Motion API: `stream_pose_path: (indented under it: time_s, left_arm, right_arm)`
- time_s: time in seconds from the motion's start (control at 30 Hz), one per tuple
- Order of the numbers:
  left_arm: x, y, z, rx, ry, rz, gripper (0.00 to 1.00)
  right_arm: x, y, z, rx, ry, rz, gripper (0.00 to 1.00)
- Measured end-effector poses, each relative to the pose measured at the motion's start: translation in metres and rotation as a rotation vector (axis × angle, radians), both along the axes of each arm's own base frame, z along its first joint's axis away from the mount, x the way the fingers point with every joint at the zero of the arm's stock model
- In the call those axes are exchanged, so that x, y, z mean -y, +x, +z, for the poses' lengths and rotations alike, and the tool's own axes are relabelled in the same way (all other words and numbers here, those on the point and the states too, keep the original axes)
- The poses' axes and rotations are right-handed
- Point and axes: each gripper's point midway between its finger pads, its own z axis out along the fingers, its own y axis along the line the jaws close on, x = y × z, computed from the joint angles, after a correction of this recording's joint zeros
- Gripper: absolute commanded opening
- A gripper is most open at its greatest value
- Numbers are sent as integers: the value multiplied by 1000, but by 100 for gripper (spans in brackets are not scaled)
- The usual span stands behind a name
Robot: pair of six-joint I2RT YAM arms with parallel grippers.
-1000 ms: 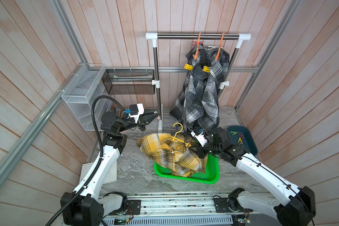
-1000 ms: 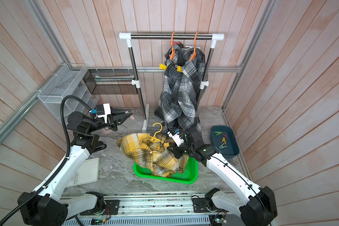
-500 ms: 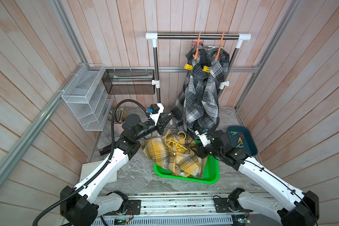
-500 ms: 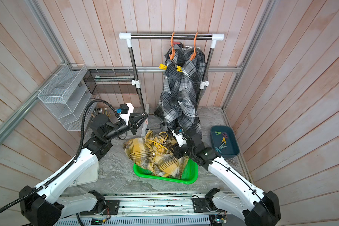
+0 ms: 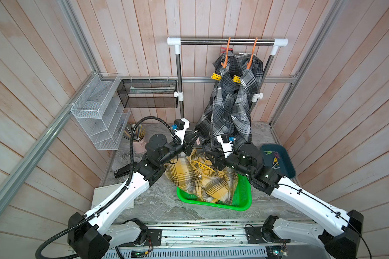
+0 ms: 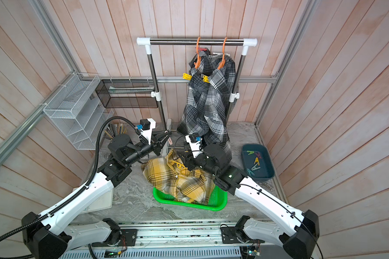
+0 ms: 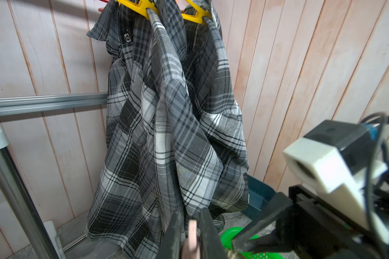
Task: Remove the clothespins securing long-sleeve shirts to the hanger
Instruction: Place the clamp in the storage box.
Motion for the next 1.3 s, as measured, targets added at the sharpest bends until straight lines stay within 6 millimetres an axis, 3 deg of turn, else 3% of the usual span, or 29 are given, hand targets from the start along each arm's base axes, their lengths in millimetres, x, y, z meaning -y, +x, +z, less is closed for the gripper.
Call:
stream_pose_path:
  time_s: [0.13, 0.4, 0.53, 0.83, 1.2, 1.3]
  left_arm:
    - [-2, 3, -2, -16, -2, 18, 0]
    - [-5, 9, -5, -32, -11, 52, 0]
    - [-7, 10, -5, -34, -11, 62, 0]
    - [-5, 13, -14, -60, 3, 62, 0]
    - [-5, 12, -14, -77, -10, 48, 0]
    - [-5, 12, -14, -81, -13, 48, 0]
  right_arm:
    - [-16, 17, -8, 1, -16, -6, 50]
    - [-33, 32, 6, 49, 14, 1, 49]
    - [-41, 34, 6, 53, 22, 21, 48]
    - [-54, 31, 26, 95, 83, 86, 47]
    - [-59, 33, 32, 113, 98, 92, 29]
    - [-61, 31, 31, 114, 98, 107, 16]
